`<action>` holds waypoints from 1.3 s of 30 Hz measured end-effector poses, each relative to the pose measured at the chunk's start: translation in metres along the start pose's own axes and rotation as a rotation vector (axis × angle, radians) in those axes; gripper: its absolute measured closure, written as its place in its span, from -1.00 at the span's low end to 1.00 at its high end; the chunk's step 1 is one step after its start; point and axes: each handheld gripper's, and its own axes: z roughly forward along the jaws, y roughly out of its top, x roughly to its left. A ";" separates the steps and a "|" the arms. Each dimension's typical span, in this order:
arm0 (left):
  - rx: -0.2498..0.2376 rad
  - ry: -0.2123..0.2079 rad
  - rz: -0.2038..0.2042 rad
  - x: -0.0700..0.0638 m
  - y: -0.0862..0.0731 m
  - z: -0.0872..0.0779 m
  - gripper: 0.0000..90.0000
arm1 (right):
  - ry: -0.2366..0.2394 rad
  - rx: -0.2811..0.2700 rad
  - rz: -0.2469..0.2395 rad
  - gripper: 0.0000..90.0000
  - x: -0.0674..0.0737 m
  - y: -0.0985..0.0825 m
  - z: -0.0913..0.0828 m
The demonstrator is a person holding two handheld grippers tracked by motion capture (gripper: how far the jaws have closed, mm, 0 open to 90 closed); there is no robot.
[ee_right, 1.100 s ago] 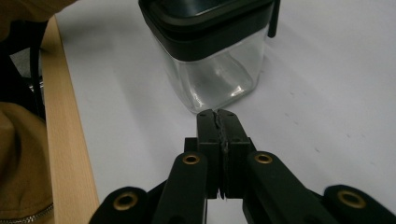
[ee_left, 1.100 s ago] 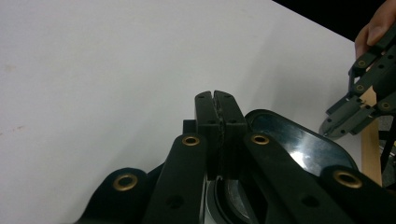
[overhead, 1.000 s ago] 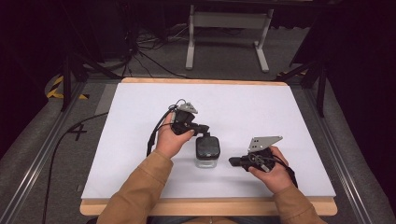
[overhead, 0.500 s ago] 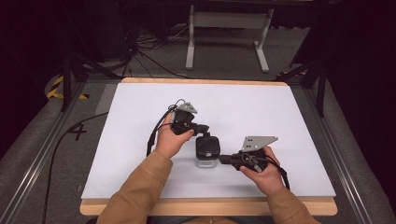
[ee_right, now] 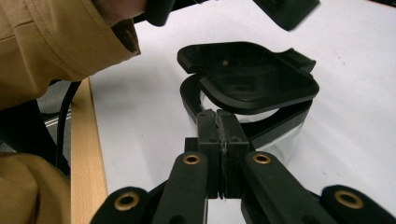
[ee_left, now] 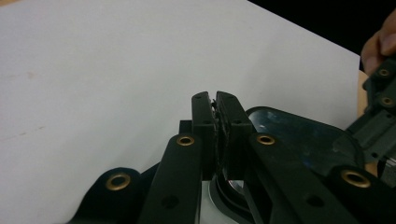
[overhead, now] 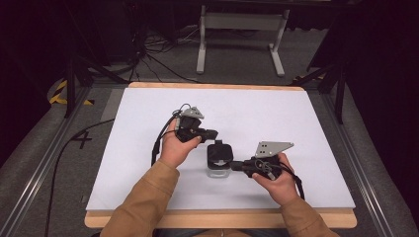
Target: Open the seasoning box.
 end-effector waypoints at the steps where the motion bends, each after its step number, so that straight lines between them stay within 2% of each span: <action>1: -0.002 0.005 0.001 -0.002 0.000 -0.005 0.95 | -0.001 -0.005 -0.004 1.00 0.000 0.001 0.000; 7: 0.001 0.007 0.007 -0.013 -0.007 -0.033 0.98 | 0.005 -0.017 -0.019 1.00 -0.003 0.010 0.000; 12: 0.107 -0.052 0.012 -0.027 -0.017 -0.050 0.98 | 0.001 -0.037 -0.025 1.00 -0.006 0.017 -0.001; 13: 0.107 -0.052 0.012 -0.027 -0.017 -0.050 0.98 | 0.001 -0.037 -0.025 1.00 -0.006 0.017 -0.001; 15: 0.165 -0.100 0.020 -0.034 -0.022 -0.052 0.99 | -0.001 -0.051 -0.033 1.00 -0.008 0.023 -0.001; 17: 0.181 -0.112 0.024 -0.037 -0.023 -0.051 0.99 | 0.000 -0.055 -0.032 1.00 -0.009 0.024 -0.001; 18: 0.211 -0.120 0.044 -0.041 -0.025 -0.049 0.99 | -0.001 -0.060 -0.036 1.00 -0.011 0.027 0.000; 21: 0.214 -0.120 0.054 -0.046 -0.027 -0.043 0.99 | -0.001 -0.066 -0.033 1.00 -0.012 0.029 0.001; 24: 0.192 -0.131 0.061 -0.047 -0.029 -0.031 1.00 | 0.000 -0.079 -0.028 1.00 -0.014 0.031 0.002; 30: 0.146 -0.133 0.034 -0.046 -0.033 -0.018 1.00 | -0.013 -0.088 -0.010 1.00 -0.019 0.031 0.007; 39: 0.138 -0.108 0.018 -0.046 -0.035 -0.009 1.00 | -0.046 -0.124 0.007 1.00 -0.029 0.035 0.012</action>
